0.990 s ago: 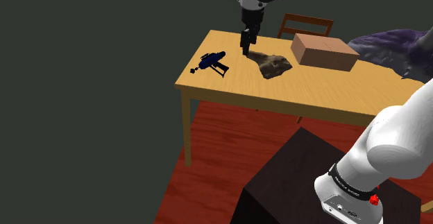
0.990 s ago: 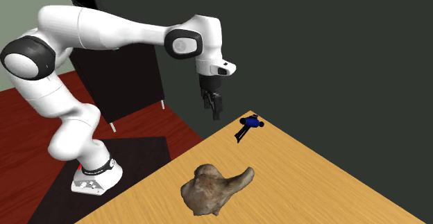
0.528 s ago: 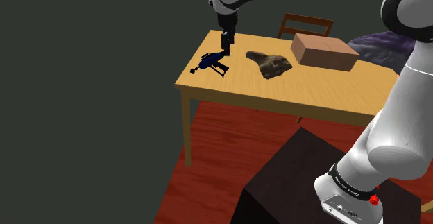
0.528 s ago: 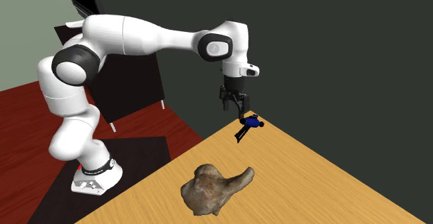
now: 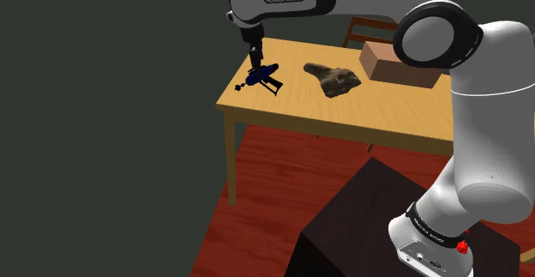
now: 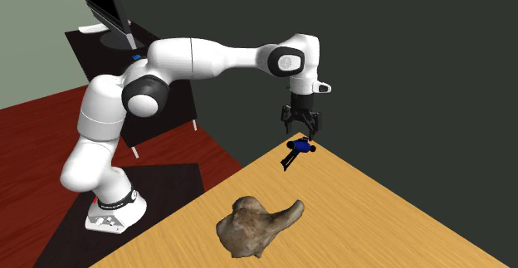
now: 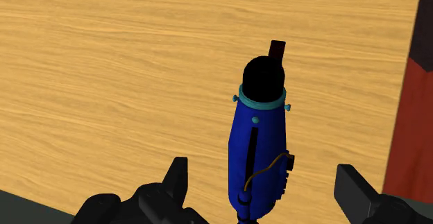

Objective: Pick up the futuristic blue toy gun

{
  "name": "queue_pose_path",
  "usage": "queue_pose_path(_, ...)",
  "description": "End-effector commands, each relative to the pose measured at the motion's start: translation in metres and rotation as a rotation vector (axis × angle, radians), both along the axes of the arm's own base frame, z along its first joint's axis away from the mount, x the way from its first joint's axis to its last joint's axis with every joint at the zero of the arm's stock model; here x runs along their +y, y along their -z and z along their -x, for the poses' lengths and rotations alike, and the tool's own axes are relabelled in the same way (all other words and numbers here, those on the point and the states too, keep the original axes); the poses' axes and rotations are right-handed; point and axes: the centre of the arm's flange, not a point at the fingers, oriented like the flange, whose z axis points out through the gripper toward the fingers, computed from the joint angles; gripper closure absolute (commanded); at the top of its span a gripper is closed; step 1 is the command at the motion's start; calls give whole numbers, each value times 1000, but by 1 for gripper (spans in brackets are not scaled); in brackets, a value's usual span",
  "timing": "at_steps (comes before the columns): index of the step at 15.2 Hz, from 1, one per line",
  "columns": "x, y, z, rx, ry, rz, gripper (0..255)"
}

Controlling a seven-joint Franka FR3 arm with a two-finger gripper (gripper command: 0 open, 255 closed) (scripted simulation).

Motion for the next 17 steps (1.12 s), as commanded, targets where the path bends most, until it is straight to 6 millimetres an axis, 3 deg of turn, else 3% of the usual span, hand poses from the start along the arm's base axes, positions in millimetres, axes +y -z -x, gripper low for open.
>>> queue_pose_path(1, 2, 10, -6, 4, -14, 4, 0)
queue_pose_path(6, 2, 36, -6, 4, -14, 4, 0)
queue_pose_path(9, 2, 39, -6, 4, -14, 4, 0)
queue_pose_path(10, 3, 39, -6, 4, -14, 4, 255)
queue_pose_path(17, 2, 39, -6, 4, -14, 4, 255)
